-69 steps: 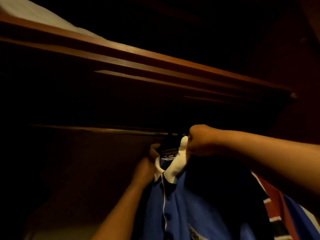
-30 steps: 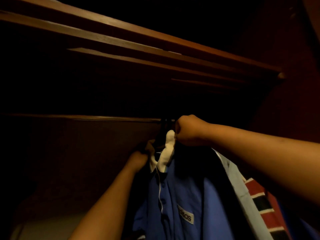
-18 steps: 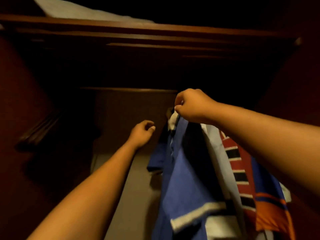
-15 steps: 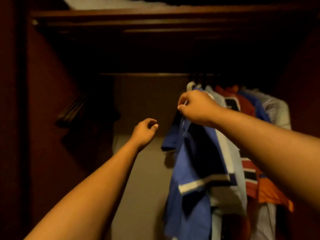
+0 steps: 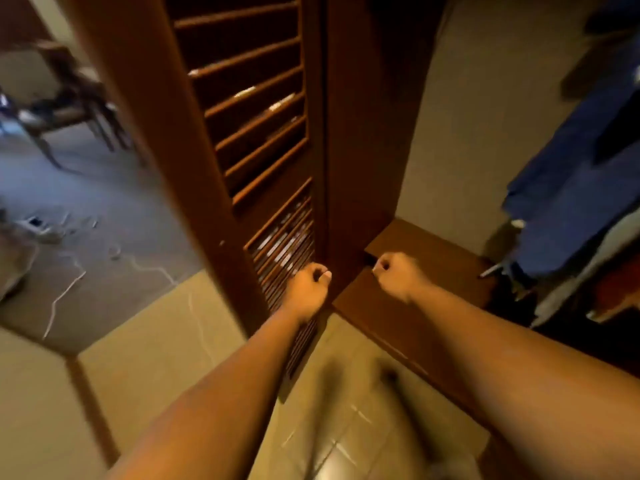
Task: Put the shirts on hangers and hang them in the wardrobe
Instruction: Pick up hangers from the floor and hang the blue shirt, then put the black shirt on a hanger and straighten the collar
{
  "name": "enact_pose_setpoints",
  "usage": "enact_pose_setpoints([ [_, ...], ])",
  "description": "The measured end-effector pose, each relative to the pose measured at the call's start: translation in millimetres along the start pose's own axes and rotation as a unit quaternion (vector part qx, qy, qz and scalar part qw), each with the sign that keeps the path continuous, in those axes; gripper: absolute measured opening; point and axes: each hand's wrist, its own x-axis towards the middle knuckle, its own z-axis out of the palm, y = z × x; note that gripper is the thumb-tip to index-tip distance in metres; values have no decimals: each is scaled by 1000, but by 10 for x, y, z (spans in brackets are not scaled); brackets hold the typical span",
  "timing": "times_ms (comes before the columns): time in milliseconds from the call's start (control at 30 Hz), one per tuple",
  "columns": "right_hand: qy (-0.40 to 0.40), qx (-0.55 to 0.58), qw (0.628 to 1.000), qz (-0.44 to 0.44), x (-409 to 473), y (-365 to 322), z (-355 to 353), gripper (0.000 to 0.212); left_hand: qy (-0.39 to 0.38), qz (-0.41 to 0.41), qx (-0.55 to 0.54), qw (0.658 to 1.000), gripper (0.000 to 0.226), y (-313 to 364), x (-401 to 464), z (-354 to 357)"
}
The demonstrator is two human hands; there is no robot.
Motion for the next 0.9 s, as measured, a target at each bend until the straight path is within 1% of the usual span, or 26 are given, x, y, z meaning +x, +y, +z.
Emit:
enact_pose_setpoints([
  [67,-49,-11,999,3,-120,-56,530,25,4,-58,12,998,23,-534,-310,-122],
  [133,-86,-9,996,2,-249,-153,976,21,20,-108,10,994,25,-990,-578,-286],
  [233,-140,-9,990,-6,-431,-369,1527,16,52,-165,5,985,26,-1500,-881,-599],
  [300,-170,-2,985,-9,-527,-550,1845,17,71,-189,-6,979,26,-1739,-985,-847],
  [400,-191,5,981,-22,-582,-921,2244,17,93,-204,-16,974,26,-2017,-1000,-1246],
  [500,-191,0,981,-37,-540,-1361,2552,16,107,-202,-21,973,26,-2276,-886,-1640],
  [700,-199,-9,978,-68,-163,-2260,3103,14,121,-193,-19,974,28,-2761,-514,-2476],
  [733,-201,-16,977,-74,-67,-2404,3183,16,123,-192,-14,974,27,-2847,-443,-2606],
  [833,-206,-41,974,-82,272,-2780,3404,32,125,-200,8,972,25,-3080,-160,-2951],
  [900,-207,-56,973,-80,540,-2997,3523,36,123,-208,15,970,26,-3197,86,-3166],
])
